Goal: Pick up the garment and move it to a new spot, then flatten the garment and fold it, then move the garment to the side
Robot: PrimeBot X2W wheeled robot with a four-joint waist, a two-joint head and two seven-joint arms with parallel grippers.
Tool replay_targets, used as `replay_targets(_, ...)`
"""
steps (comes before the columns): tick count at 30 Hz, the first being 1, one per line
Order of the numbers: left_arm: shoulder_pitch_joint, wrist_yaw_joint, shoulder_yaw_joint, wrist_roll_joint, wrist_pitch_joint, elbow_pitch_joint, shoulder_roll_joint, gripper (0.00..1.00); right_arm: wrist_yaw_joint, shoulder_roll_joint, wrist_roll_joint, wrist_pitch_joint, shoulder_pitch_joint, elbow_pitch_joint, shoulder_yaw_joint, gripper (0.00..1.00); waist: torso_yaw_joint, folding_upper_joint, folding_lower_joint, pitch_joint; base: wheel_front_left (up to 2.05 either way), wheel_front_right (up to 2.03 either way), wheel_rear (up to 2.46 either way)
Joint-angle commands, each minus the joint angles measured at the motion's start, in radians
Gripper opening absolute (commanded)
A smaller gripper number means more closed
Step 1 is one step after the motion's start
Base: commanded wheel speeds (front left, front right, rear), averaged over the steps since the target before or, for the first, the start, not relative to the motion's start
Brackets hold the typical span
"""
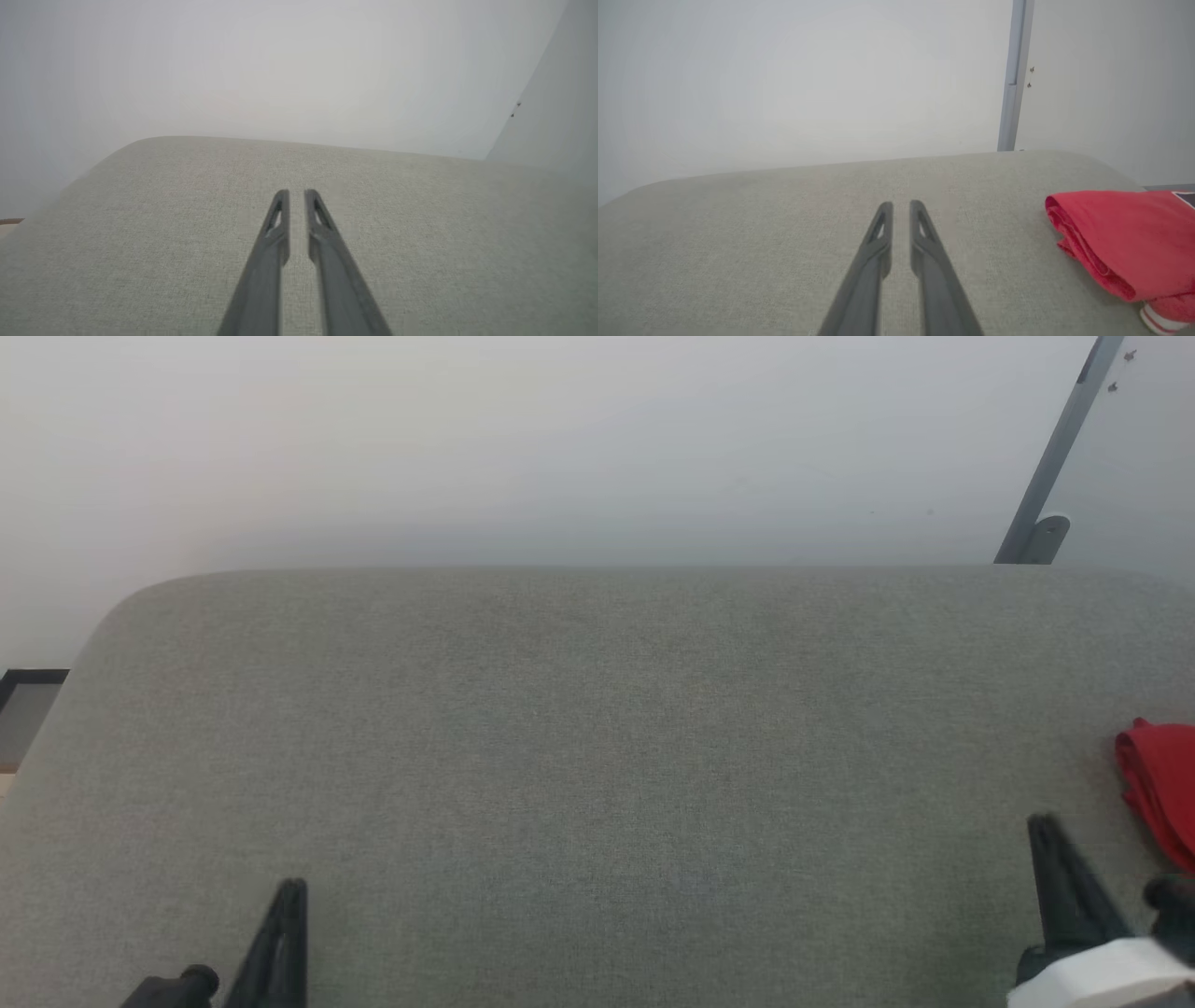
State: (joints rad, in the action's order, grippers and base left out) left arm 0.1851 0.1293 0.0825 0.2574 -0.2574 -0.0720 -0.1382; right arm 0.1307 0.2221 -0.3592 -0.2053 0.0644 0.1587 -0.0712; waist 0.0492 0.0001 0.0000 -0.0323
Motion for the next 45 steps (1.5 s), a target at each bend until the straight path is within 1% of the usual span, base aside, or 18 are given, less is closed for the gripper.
replay_targets(1, -0.004, 0.000, 0.000, 0.022, 0.005, -0.001, 0.001, 0.00, 0.000, -0.002, -0.020, 0.006, -0.005, 0.002, -0.003, 0.00, 0.000, -0.0001, 0.0000, 0.000, 0.00, 0.00, 0.00)
replay_targets(15, -0.061, 0.000, 0.003, 0.276, 0.071, -0.032, 0.014, 0.00, 0.000, -0.033, -0.251, 0.065, -0.038, 0.016, -0.011, 0.00, -0.006, -0.0001, 0.0000, 0.004, 0.00, 0.00, 0.00)
replay_targets(16, -0.061, 0.000, 0.003, 0.276, 0.071, -0.032, 0.014, 0.00, 0.000, -0.033, -0.251, 0.065, -0.038, 0.016, -0.011, 0.00, -0.006, -0.0001, 0.0000, 0.004, 0.00, 0.00, 0.00)
replay_targets(34, -0.124, 0.001, 0.007, 0.557, 0.145, -0.068, 0.030, 0.00, 0.000, -0.069, -0.510, 0.131, -0.075, 0.033, -0.019, 0.00, -0.013, -0.0001, 0.0000, 0.010, 0.00, 0.00, 0.00)
replay_targets(45, -0.153, 0.001, 0.010, 0.693, 0.183, -0.085, 0.038, 0.00, 0.000, -0.086, -0.636, 0.163, -0.093, 0.042, -0.023, 0.00, -0.018, -0.0001, 0.0000, 0.013, 0.00, 0.00, 0.00)
